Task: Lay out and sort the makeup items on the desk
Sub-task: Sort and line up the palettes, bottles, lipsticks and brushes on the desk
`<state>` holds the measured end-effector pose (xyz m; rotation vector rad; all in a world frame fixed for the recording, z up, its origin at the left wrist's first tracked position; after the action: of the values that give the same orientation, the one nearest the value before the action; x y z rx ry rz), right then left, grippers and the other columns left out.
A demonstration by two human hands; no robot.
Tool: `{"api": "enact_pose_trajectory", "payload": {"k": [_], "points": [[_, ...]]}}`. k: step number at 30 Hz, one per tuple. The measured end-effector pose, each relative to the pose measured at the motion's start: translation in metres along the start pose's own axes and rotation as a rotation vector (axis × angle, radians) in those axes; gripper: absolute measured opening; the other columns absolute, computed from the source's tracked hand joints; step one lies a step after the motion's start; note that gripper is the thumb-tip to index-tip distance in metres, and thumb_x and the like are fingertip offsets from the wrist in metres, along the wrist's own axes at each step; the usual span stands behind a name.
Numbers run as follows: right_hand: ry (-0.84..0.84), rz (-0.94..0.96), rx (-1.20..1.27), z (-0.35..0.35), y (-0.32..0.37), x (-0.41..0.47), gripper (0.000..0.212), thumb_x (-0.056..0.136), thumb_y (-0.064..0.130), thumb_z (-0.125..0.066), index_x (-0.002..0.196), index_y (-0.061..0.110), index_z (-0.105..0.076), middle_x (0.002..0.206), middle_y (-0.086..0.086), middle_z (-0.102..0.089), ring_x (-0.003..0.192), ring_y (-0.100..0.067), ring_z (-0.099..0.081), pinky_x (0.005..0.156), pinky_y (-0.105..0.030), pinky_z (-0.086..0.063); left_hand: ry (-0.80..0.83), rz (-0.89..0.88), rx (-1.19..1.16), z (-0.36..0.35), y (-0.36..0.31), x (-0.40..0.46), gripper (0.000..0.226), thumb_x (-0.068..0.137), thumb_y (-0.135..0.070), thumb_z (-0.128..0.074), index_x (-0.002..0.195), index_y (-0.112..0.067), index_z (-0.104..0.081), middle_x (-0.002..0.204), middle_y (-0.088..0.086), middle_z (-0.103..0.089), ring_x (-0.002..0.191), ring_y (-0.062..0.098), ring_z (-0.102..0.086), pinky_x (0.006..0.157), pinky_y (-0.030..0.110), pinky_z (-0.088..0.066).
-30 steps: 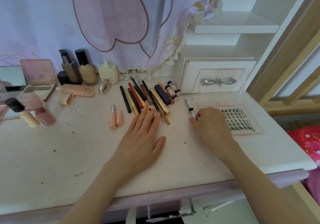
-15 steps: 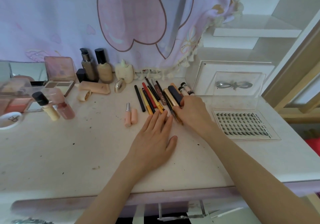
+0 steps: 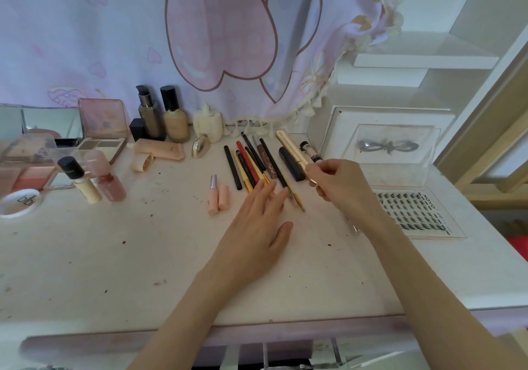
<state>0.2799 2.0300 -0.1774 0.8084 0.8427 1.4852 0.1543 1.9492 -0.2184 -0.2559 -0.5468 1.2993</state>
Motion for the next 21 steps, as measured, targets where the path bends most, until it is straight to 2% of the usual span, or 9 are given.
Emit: {"api": "enact_pose_trajectory", "payload": {"k": [3, 6, 8, 9, 11, 12, 14, 17, 21], "points": [[0.15, -0.04, 0.285, 0.004, 0.0, -0.013, 0.014, 0.09, 0.014, -0.056, 0.085, 0.006, -0.065, 0.063, -0.005, -0.06, 0.049, -0.011, -0.044, 0.044, -0.016, -0.036, -0.296, 0.008, -0.234, 0.031, 0.002, -0.002, 0.058, 0.093, -0.03, -0.045, 0.143, -0.035, -0.016, 0.153, -0.004, -0.011, 0.132, 0.001, -0.025, 0.11, 0.015, -0.018], [0.265, -0.009, 0.381, 0.006, 0.006, -0.021, 0.018, 0.092, 0.011, -0.053, 0.079, 0.006, -0.062, 0.059, -0.004, -0.054, 0.042, -0.009, -0.037, 0.039, -0.014, -0.028, -0.45, -0.09, -0.067, 0.052, 0.0, 0.002, 0.06, 0.088, -0.037, -0.049, 0.141, -0.026, -0.024, 0.146, 0.003, -0.021, 0.136, 0.018, -0.026, 0.11, 0.035, -0.027], [0.355, -0.025, 0.473, 0.004, 0.011, -0.024, 0.022, 0.092, 0.014, -0.053, 0.071, 0.008, -0.06, 0.054, -0.001, -0.046, 0.042, -0.009, -0.029, 0.041, -0.016, -0.02, -0.415, -0.179, 0.13, 0.055, -0.008, 0.008, 0.05, 0.088, -0.041, -0.048, 0.131, -0.016, -0.043, 0.13, 0.005, -0.044, 0.122, 0.024, -0.042, 0.102, 0.038, -0.038], [0.395, -0.053, 0.543, 0.002, 0.013, -0.026, 0.023, 0.089, 0.018, -0.056, 0.068, 0.01, -0.059, 0.052, 0.0, -0.042, 0.042, -0.009, -0.026, 0.043, -0.019, -0.016, -0.388, -0.201, 0.184, 0.058, -0.014, 0.011, 0.044, 0.088, -0.044, -0.043, 0.122, -0.016, -0.051, 0.113, 0.001, -0.055, 0.106, 0.021, -0.052, 0.09, 0.031, -0.043], [0.419, -0.111, 0.667, -0.001, 0.014, -0.029, 0.023, 0.08, 0.029, -0.061, 0.065, 0.013, -0.057, 0.051, 0.003, -0.036, 0.042, -0.008, -0.023, 0.045, -0.021, -0.013, -0.305, -0.154, 0.173, 0.062, -0.021, 0.014, 0.046, 0.087, -0.053, -0.038, 0.111, -0.018, -0.056, 0.083, -0.011, -0.056, 0.073, 0.011, -0.053, 0.064, 0.019, -0.036], [0.401, -0.118, 0.678, -0.002, 0.014, -0.029, 0.024, 0.077, 0.033, -0.062, 0.066, 0.013, -0.055, 0.05, 0.004, -0.033, 0.041, -0.008, -0.023, 0.043, -0.02, -0.013, -0.243, -0.096, 0.136, 0.059, -0.02, 0.015, 0.051, 0.084, -0.059, -0.034, 0.111, -0.02, -0.054, 0.075, -0.016, -0.049, 0.065, 0.006, -0.047, 0.061, 0.02, -0.035], [0.352, -0.073, 0.617, -0.004, 0.014, -0.031, 0.026, 0.082, 0.033, -0.061, 0.07, 0.012, -0.053, 0.049, 0.005, -0.029, 0.04, -0.007, -0.02, 0.038, -0.017, -0.015, -0.194, -0.009, 0.04, 0.05, -0.013, 0.011, 0.056, 0.074, -0.069, -0.025, 0.105, -0.027, -0.047, 0.063, -0.018, -0.043, 0.057, 0.007, -0.043, 0.066, 0.03, -0.04], [0.293, 0.048, 0.569, -0.01, 0.015, -0.035, 0.022, 0.093, 0.023, -0.053, 0.078, 0.007, -0.052, 0.044, 0.011, -0.03, 0.038, -0.005, -0.022, 0.037, -0.015, -0.021, -0.25, 0.107, -0.222, 0.047, -0.001, 0.005, 0.037, 0.075, -0.067, -0.028, 0.078, -0.033, -0.04, 0.058, -0.015, -0.05, 0.056, 0.02, -0.049, 0.065, 0.039, -0.042], [0.23, 0.381, 0.359, -0.005, 0.027, -0.045, 0.01, 0.094, 0.016, -0.049, 0.088, 0.016, -0.056, 0.051, 0.012, -0.045, 0.047, -0.007, -0.037, 0.047, -0.019, -0.033, -0.245, 0.229, -0.486, 0.051, 0.007, 0.011, 0.034, 0.094, -0.038, -0.035, 0.069, -0.02, -0.049, 0.053, -0.006, -0.052, 0.044, 0.003, -0.047, 0.048, 0.015, -0.037]]}}
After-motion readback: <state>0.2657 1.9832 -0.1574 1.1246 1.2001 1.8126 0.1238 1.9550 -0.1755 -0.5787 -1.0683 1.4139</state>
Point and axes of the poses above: each hand's wrist, its own x-axis towards the middle knuckle, its own z-axis out of the back of the hand, y = z × x, the point moved 7 cm from there along x, towards the middle knuckle
